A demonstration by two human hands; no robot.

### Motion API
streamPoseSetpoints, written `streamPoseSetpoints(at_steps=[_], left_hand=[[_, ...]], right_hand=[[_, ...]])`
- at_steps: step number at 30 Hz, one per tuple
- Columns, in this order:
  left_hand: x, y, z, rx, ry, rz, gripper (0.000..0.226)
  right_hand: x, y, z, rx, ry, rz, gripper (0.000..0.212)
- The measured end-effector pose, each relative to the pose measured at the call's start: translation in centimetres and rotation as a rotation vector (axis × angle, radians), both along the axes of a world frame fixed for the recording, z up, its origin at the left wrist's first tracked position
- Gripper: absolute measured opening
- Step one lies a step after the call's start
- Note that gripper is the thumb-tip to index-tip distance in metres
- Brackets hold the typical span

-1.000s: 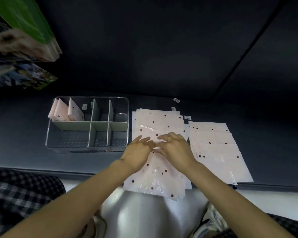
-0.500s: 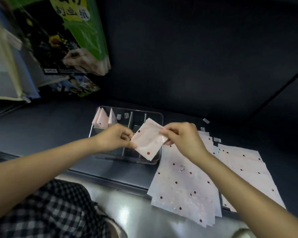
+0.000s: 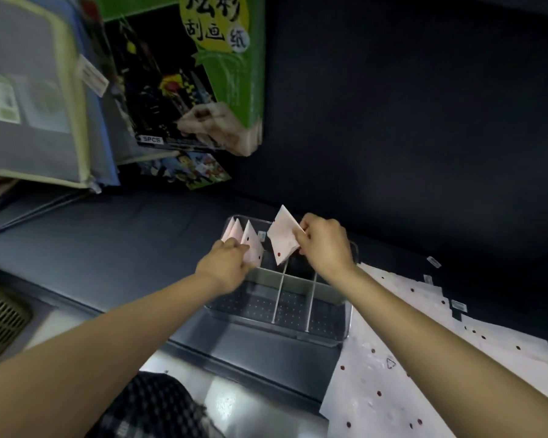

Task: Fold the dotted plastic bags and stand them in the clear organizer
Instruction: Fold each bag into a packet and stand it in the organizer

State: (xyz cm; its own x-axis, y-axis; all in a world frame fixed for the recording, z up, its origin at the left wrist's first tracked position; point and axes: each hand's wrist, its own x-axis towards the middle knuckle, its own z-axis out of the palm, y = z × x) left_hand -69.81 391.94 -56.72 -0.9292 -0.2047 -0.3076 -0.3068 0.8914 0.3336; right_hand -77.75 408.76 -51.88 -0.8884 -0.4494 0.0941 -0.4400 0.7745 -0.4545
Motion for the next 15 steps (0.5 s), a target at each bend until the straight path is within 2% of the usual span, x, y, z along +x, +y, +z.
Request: streamPoseSetpoints(at_steps=[3, 5, 8, 12, 15], left_hand=[[0.5, -1.0, -0.6, -0.055, 0.067, 0.017, 0.043], [0.7, -1.3, -0.7, -0.073, 0.094, -0.001, 0.044], [1.0, -1.4, -0.7, -0.073, 0.141, -0.027, 0.043], [1.2, -1.4, -0.6, -0.041, 0.316, 0.025, 0.032], [1.4, -1.4, -0.8, -0.035, 0.347, -0.018, 0.026]], right_hand=[[0.0, -2.5, -1.6, 0.138, 0.050, 0.000, 0.016], [0.2, -4.1, -2.7, 0.173, -0.010, -0.044, 0.014], [0.9, -6.2, -4.5, 0.115, -0.140, -0.082, 0.017], [1.3, -8.0, -5.8, -0.066, -0.339, -0.105, 0.030], [1.0, -8.0, -6.6, -0.075, -0.424, -0.051, 0.033]])
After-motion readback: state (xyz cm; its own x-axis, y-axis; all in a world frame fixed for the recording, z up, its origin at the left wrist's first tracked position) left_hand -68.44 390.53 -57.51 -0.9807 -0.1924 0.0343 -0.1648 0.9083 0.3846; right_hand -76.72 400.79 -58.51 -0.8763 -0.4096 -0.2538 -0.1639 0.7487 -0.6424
